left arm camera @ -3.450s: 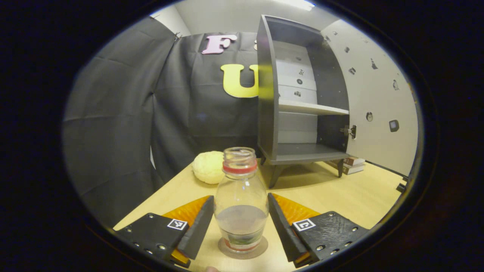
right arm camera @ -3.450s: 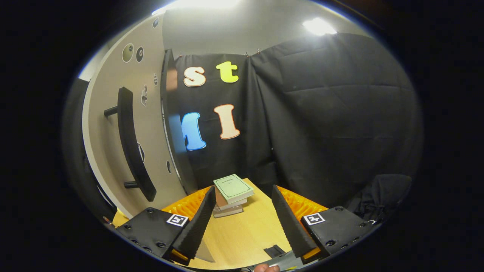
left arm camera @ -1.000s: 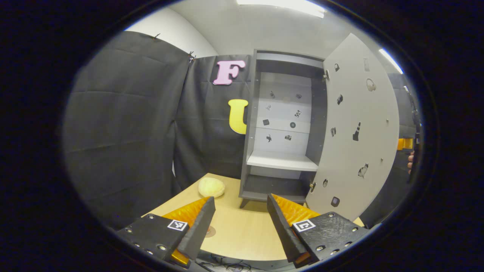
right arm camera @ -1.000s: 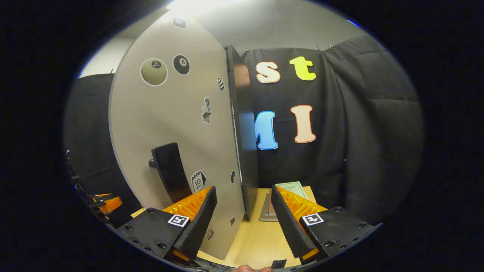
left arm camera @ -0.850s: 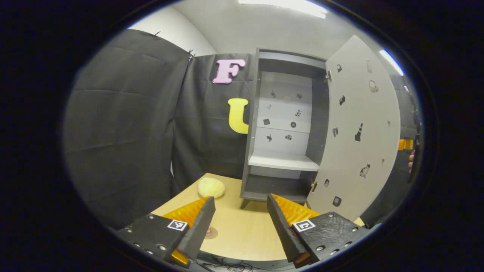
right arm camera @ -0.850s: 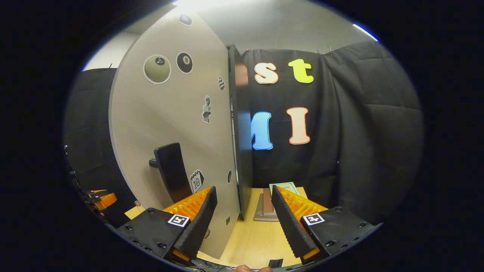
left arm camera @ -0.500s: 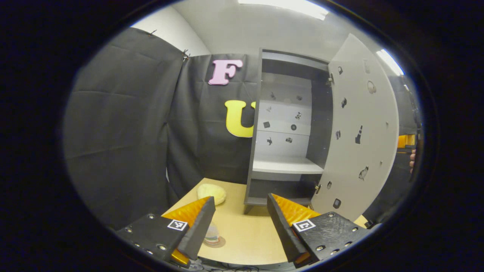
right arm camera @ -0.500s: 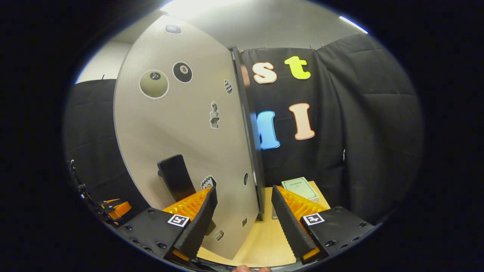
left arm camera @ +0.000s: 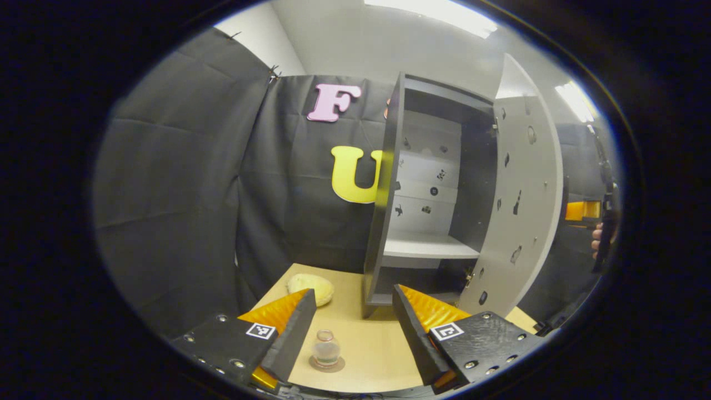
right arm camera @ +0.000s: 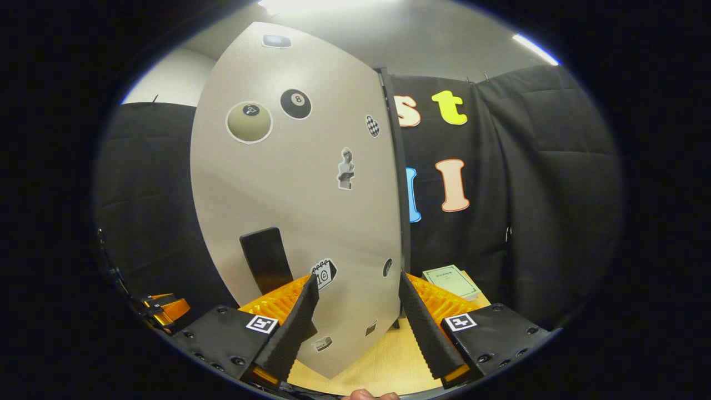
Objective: Open the cabinet door with the right hand, grasp the bottle in the cabinet with the left hand and place it on the coaster, then close the cabinet door with the right hand.
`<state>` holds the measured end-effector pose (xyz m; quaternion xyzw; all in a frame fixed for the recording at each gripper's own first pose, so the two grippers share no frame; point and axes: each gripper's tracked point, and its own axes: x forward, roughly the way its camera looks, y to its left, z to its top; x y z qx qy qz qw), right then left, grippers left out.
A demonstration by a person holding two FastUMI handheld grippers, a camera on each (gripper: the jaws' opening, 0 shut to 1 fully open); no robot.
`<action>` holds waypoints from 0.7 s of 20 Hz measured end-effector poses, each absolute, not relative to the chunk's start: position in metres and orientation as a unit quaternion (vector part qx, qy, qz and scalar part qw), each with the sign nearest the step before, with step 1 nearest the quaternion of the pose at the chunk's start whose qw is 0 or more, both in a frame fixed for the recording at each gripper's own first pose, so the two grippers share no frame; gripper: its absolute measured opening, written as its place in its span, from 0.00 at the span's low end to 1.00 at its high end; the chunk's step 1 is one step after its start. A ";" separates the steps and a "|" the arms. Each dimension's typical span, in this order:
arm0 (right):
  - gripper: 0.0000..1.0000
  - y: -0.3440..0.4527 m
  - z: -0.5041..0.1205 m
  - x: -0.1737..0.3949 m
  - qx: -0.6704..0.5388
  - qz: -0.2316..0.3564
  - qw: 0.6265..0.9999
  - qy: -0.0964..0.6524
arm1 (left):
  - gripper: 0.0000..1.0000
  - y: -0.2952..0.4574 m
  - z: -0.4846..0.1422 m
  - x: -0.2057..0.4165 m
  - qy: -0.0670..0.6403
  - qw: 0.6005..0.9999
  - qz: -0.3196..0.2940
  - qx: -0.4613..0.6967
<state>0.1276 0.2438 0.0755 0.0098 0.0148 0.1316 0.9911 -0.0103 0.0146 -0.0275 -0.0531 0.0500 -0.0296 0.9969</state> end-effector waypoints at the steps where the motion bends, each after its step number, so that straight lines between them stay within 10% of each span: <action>1: 0.93 0.252 0.076 0.131 0.006 0.134 0.991 0.015 | 0.85 0.020 -0.026 -0.012 0.047 0.997 -0.026 -0.054; 14: 0.94 0.360 0.092 0.205 -0.001 0.266 0.964 0.004 | 0.82 0.052 0.003 0.015 0.026 0.998 0.064 -0.003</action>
